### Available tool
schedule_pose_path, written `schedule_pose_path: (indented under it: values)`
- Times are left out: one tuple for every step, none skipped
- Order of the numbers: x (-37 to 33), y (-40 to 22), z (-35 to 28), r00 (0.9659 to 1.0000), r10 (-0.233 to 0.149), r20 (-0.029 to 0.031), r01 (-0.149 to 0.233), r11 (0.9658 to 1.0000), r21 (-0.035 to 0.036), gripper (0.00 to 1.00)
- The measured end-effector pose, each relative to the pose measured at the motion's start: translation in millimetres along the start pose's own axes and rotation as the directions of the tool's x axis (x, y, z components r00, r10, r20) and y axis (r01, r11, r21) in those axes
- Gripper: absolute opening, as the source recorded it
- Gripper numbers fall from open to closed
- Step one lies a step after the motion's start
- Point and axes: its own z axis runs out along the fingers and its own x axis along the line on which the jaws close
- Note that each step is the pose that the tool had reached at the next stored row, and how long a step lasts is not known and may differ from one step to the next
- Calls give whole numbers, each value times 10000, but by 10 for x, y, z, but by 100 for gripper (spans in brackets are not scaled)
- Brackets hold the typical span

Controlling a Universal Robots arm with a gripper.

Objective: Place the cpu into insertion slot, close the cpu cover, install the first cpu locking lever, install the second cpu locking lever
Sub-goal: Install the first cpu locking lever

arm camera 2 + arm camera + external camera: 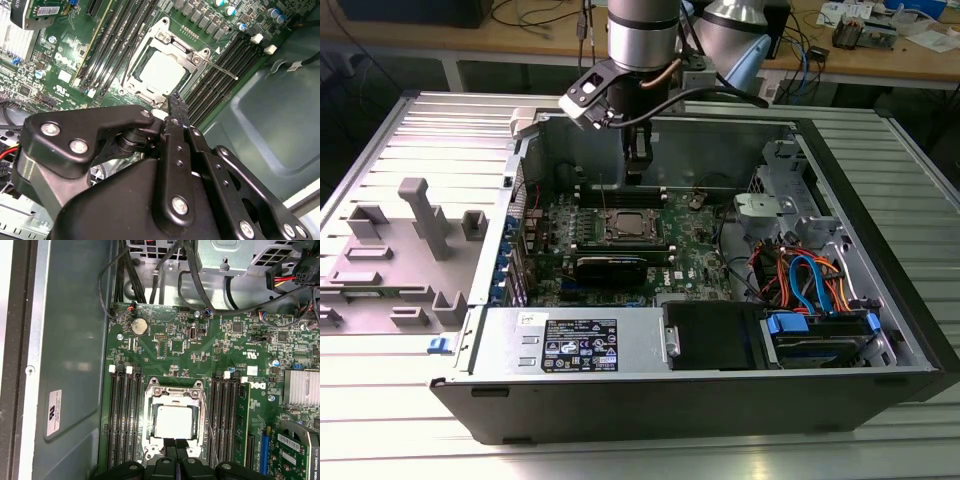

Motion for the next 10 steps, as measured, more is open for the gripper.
schedule_pose_path:
  values:
    - [0,0,0,9999,-104,0,104,9999,-2,11]
    - [0,0,0,9997,-252,0,252,9997,-5,11]
    - [-1,0,0,9991,-431,0,431,9991,-8,11]
    - [-1,0,0,9971,-763,0,763,9971,-16,11]
    - [0,0,1,9935,-1142,-1,1142,9935,-23,11]
    - [-1,0,1,9900,-1412,1,1412,9900,-29,11]
    - [-1,0,2,9873,-1590,1,1590,9873,-32,11]
    - [-1,0,2,9821,-1885,1,1885,9821,-39,11]
    - [-1,0,3,9782,-2077,2,2077,9782,-43,11]
    - [-1,0,3,9748,-2232,2,2232,9748,-47,11]
